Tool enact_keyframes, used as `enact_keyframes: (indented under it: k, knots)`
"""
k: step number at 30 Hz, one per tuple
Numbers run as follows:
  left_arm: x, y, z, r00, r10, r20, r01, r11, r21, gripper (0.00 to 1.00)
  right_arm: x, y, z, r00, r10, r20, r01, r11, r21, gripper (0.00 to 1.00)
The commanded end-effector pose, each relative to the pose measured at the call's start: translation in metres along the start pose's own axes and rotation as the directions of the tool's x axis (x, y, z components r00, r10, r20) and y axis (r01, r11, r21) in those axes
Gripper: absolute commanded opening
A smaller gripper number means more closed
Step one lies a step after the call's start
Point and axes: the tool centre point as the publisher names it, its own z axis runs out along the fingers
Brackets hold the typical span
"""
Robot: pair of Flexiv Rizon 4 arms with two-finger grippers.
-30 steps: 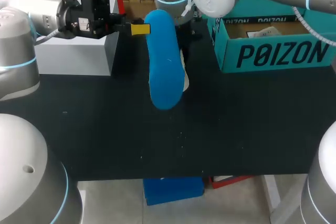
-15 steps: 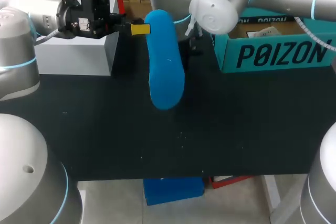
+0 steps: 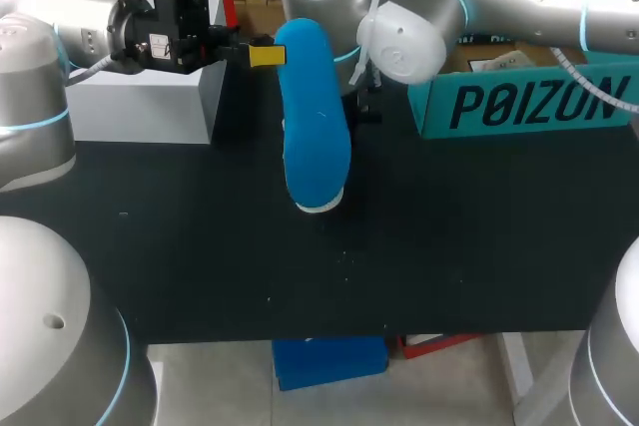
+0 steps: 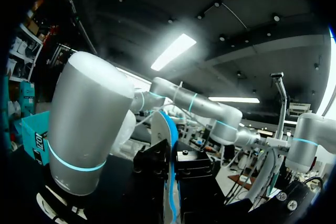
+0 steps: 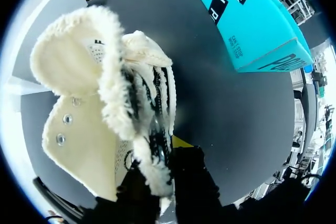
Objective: Take the shoe out of the shoebox, open the shoe tongue, remove and reinsert the insole, then place the shoe into the shoebox
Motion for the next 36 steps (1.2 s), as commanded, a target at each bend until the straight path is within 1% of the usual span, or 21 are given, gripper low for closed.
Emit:
enact_keyframes:
  k: [1, 13, 19, 20, 21, 22, 27, 33, 36]
  knots:
    - [0.001, 0.001, 0.001, 1.0, 0.001, 0.005, -0.001, 1.0, 0.001, 0.0, 0.006, 0.001, 0.015, 1.0, 0.004, -0.005, -0.004, 1.0, 0.017, 0.0]
    - [0.001, 0.001, 0.001, 1.0, 0.001, 0.005, -0.001, 1.0, 0.001, 0.0, 0.01, -0.013, 0.038, 1.0, 0.014, -0.028, -0.013, 0.998, 0.062, 0.0]
    - [0.001, 0.001, 0.001, 1.0, 0.001, 0.005, -0.001, 1.0, 0.001, 0.0, 0.007, -0.018, 0.044, 0.999, 0.018, -0.029, -0.017, 0.998, 0.066, 0.0]
    - [0.001, 0.001, 0.001, 1.0, 0.001, 0.005, -0.001, 1.0, 0.001, 0.0, 0.006, -0.018, 0.044, 0.999, 0.014, -0.032, -0.012, 0.998, 0.062, 0.05]
    - [0.001, 0.001, 0.001, 1.0, 0.001, 0.005, -0.001, 1.0, 0.001, 0.0, 0.006, -0.019, 0.044, 0.999, 0.011, -0.047, -0.008, 0.998, 0.055, 0.48]
    - [0.001, 0.001, 0.001, 1.0, 0.001, 0.005, -0.001, 1.0, 0.001, 0.0, 0.005, -0.02, 0.043, 0.999, 0.016, -0.04, -0.013, 0.998, 0.056, 1.0]
    - [0.001, 0.001, 0.001, 1.0, 0.001, 0.005, -0.001, 1.0, 0.001, 0.0, -0.001, -0.019, 0.034, 0.999, 0.021, -0.05, -0.02, 0.999, 0.037, 1.0]
    - [0.001, 0.001, 0.001, 1.0, 0.001, 0.005, -0.001, 1.0, 0.001, 0.0, -0.014, -0.012, 0.013, 0.998, 0.037, -0.049, -0.037, 0.999, 0.004, 1.0]
    - [0.001, 0.001, 0.001, 1.0, 0.001, 0.005, -0.001, 1.0, 0.001, 0.0, -0.021, -0.008, 0.002, 0.997, 0.046, -0.064, -0.046, 0.999, -0.005, 1.0]
